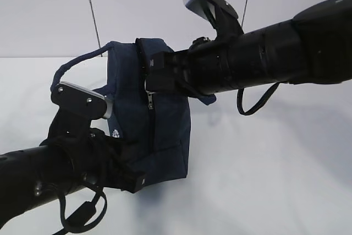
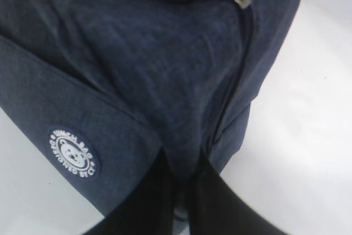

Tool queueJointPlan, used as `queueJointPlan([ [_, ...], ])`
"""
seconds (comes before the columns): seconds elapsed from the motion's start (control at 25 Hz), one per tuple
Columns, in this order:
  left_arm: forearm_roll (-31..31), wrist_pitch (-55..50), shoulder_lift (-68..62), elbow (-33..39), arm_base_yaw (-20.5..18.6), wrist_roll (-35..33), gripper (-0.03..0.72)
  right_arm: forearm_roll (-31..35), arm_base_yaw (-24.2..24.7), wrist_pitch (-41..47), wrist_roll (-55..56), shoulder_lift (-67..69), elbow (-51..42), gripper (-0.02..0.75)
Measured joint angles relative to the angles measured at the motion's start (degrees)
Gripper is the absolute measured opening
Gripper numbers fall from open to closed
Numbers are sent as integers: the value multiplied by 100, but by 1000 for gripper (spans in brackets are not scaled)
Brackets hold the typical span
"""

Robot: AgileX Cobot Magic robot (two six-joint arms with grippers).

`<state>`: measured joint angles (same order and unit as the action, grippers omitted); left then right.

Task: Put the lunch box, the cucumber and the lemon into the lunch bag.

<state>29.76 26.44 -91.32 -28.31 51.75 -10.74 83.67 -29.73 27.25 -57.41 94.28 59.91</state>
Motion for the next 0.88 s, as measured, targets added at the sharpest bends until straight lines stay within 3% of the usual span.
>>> queueJointPlan([
  [0.88,19,42,0,-25,0,0,12,-148,306,476,-10,800,1041,-13],
])
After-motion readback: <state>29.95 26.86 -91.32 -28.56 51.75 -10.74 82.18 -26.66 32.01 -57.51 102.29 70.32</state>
